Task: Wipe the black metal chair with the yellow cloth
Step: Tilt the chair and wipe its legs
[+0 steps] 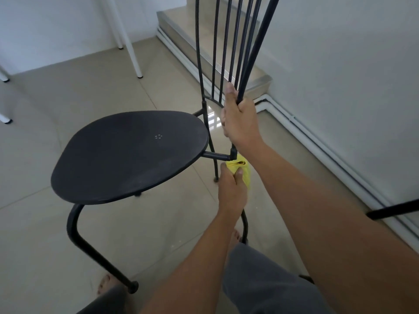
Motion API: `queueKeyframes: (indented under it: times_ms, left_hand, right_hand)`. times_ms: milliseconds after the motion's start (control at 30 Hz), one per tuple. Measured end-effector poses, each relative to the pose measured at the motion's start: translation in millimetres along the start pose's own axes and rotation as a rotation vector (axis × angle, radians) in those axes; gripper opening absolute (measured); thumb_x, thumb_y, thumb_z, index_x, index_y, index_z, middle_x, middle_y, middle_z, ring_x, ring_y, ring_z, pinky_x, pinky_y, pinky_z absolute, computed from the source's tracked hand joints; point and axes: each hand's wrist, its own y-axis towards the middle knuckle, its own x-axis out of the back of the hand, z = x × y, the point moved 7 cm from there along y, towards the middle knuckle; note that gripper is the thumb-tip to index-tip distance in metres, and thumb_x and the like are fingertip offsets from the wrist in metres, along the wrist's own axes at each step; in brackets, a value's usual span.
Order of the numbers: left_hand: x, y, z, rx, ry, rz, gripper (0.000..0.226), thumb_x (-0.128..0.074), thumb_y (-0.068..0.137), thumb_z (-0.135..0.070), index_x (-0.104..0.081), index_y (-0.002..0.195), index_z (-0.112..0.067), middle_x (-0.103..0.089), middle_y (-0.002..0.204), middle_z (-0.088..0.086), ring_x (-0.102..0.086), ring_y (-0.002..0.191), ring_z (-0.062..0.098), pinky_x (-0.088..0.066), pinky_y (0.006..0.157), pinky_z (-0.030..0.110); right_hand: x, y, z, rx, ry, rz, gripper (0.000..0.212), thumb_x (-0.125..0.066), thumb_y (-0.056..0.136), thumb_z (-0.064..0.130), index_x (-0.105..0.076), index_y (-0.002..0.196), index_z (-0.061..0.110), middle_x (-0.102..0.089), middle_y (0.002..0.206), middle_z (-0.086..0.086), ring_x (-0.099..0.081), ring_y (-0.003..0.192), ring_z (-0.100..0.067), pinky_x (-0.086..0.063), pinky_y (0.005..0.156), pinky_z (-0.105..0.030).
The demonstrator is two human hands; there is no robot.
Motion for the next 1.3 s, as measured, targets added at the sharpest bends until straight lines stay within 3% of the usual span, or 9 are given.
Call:
queueKeyframes:
  times_ms: [100,267,433,633,867,967,1067,1167,1300]
  left_hand:
    - [-5.7,4.2,10.2,-0.027,0.04,-0.026,0.018,-0.04,0.102,-0.021,-0.042,0.118,-0.014,-0.056,0.104,-0.001,-0.054,0.088,0.01,-0.037,0.066,0.016]
    - [-25.1,-1.8,63.1,0.07,0.034,0.04,0.03,-0.041,0.102,-0.021,-0.038,0.131,-0.01,-0.051,0.114,-0.003,-0.053,0.105,0.015,-0.044,0.09,0.031]
    - [-45.9,-6.0,110.9,0.122,0.069,0.083,0.013,-0.045,0.101,-0.024,-0.044,0.11,-0.015,-0.056,0.098,0.001,-0.057,0.087,0.018,-0.046,0.077,0.033]
    - [-59.9,-16.8,149.5,0.179,0.156,0.232,0.008,-0.049,0.1,-0.023,-0.045,0.104,-0.017,-0.056,0.099,-0.003,-0.056,0.089,0.017,-0.038,0.073,0.026]
    - [-28.6,4.6,101.7,0.004,0.162,0.196,0.01,-0.049,0.099,-0.027,-0.049,0.101,-0.017,-0.055,0.084,-0.006,-0.054,0.073,0.01,-0.036,0.057,0.018]
    - [-11.6,18.5,67.4,-0.092,0.157,0.188,0.015,-0.049,0.099,-0.027,-0.05,0.101,-0.012,-0.055,0.078,-0.005,-0.052,0.067,0.009,-0.037,0.059,0.027]
    - [-0.5,27.6,26.2,-0.19,0.08,0.149,0.018,-0.045,0.1,-0.025,-0.05,0.11,-0.012,-0.061,0.092,0.008,-0.059,0.08,0.019,-0.045,0.069,0.036]
    - [2.3,30.9,5.8,-0.214,-0.026,0.111,0.02,-0.042,0.101,-0.024,-0.048,0.117,-0.014,-0.062,0.104,0.008,-0.06,0.094,0.018,-0.047,0.079,0.026]
    - [-0.8,25.0,8.6,-0.242,-0.027,0.067,0.014,-0.041,0.102,-0.022,-0.043,0.115,-0.016,-0.058,0.093,0.005,-0.053,0.075,0.004,-0.043,0.066,0.011]
  right_hand:
    - [0.2,2.5,-2.2,0.004,-0.007,0.0,0.052,-0.035,0.105,0.048,-0.033,0.059,0.021,-0.035,0.048,0.0,-0.033,0.039,-0.01,-0.03,0.045,-0.029]
    - [-1.8,8.4,-2.1,0.024,0.028,0.005,0.051,-0.035,0.106,0.042,-0.032,0.06,0.021,-0.032,0.045,0.005,-0.03,0.037,-0.007,-0.028,0.042,-0.021]
    - [-4.2,16.8,-3.3,0.031,0.023,-0.002,0.048,-0.036,0.106,0.042,-0.033,0.064,0.02,-0.032,0.051,-0.001,-0.03,0.041,-0.01,-0.029,0.042,-0.023]
    - [-6.9,16.5,-7.6,0.028,0.018,-0.009,0.049,-0.035,0.106,0.042,-0.03,0.063,0.02,-0.031,0.049,0.001,-0.029,0.041,-0.011,-0.027,0.042,-0.026]
    - [-7.7,10.0,-7.9,-0.001,0.012,-0.017,0.049,-0.035,0.107,0.042,-0.03,0.062,0.02,-0.031,0.047,0.003,-0.029,0.04,-0.011,-0.028,0.043,-0.025]
    - [-7.8,9.2,-7.9,-0.004,0.005,-0.014,0.05,-0.034,0.107,0.042,-0.032,0.062,0.02,-0.033,0.047,0.002,-0.03,0.04,-0.01,-0.029,0.042,-0.024]
    - [-7.6,10.3,-7.5,-0.003,-0.001,-0.023,0.05,-0.034,0.106,0.042,-0.032,0.062,0.02,-0.034,0.045,0.004,-0.032,0.039,-0.01,-0.029,0.042,-0.024]
    - [-8.8,13.5,-8.1,-0.001,-0.001,-0.023,0.05,-0.035,0.106,0.042,-0.034,0.062,0.02,-0.036,0.047,0.003,-0.034,0.039,-0.009,-0.031,0.043,-0.025]
    - [-7.0,15.1,-13.0,0.004,-0.015,-0.045,0.048,-0.035,0.106,0.044,-0.035,0.064,0.02,-0.037,0.05,0.001,-0.035,0.041,-0.009,-0.031,0.045,-0.025]
